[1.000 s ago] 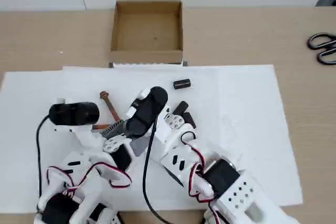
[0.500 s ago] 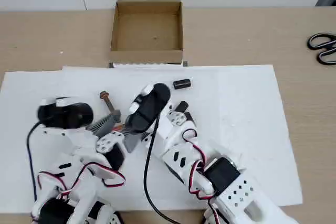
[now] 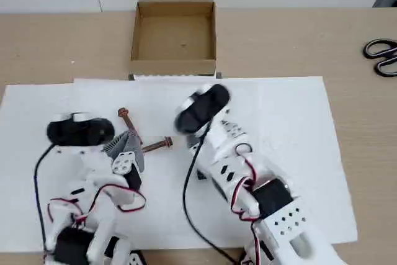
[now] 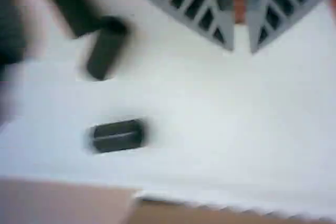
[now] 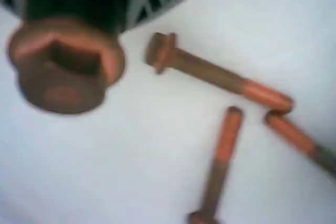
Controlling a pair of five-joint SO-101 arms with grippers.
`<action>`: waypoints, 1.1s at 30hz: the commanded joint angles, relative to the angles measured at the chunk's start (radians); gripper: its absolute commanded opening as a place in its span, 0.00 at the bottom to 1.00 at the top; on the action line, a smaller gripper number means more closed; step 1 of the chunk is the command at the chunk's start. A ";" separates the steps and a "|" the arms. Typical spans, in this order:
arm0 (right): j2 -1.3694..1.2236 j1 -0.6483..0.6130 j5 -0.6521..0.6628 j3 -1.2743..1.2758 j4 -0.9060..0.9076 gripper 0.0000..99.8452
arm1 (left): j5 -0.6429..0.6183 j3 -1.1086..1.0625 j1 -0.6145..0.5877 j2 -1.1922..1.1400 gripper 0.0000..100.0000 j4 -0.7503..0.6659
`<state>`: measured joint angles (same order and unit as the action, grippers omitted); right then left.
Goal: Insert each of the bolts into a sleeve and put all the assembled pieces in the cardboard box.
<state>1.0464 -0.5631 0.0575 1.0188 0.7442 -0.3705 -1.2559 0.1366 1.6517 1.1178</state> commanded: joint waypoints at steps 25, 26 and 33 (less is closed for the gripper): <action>-1.029 0.171 0.000 -1.129 -0.008 0.00 | 0.269 -0.348 -0.104 0.006 0.01 -0.175; -1.072 0.171 0.028 -1.172 -0.008 0.00 | 0.269 -0.348 -0.104 0.006 0.01 -0.175; -1.342 0.171 0.285 -1.418 -0.053 0.00 | 0.267 -0.348 -0.104 0.006 0.01 -0.180</action>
<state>-0.2470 -0.4020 0.2417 -0.2670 0.7411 -0.1082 -1.6088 0.0353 1.6502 0.9597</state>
